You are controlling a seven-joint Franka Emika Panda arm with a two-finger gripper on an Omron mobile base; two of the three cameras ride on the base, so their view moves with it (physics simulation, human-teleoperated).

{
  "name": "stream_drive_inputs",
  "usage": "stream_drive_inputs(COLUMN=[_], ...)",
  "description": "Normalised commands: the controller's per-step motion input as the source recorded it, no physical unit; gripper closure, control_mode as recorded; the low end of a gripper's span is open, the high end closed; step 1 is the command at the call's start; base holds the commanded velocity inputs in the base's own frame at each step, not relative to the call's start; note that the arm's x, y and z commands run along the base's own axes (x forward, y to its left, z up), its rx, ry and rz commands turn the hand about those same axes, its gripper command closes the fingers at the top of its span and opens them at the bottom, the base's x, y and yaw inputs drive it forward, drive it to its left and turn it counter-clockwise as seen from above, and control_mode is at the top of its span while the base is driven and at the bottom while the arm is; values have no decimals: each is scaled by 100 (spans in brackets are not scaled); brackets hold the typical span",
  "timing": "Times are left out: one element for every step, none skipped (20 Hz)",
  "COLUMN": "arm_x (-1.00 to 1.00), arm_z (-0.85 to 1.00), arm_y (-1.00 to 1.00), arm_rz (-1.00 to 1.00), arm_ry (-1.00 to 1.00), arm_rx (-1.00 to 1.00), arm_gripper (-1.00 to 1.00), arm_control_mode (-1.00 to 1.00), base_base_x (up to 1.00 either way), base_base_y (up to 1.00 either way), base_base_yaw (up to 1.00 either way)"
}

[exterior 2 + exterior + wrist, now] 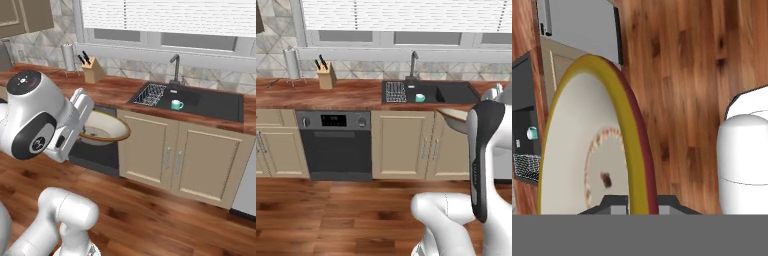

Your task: Pick the mug and place it in the sink. Pick the bowl and place it in the open cabinet and then close the cabinet.

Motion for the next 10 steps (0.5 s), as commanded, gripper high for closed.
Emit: stream_drive_inputs(arm_x=[0,0,0,0,0,0,0,0,0,0], arm_z=[0,0,0,0,0,0,0,0,0,0], arm_y=[0,0,0,0,0,0,0,0,0,0], arm_rz=[0,0,0,0,0,0,0,0,0,0], arm_ry=[0,0,0,0,0,0,0,0,0,0], arm_rx=[0,0,0,0,0,0,0,0,0,0], arm_gripper=[100,100,100,100,100,100,100,100,100,100], arm_control_mode=[100,100,100,100,100,100,100,100,100,100], base_base_x=[76,85,89,91,94,100,100,100,100,100], base_base_y=[100,100,100,100,100,100,100,100,100,100], base_base_yaw=[0,0,-2,-5,-11,-22,-31,-31,-26,-10])
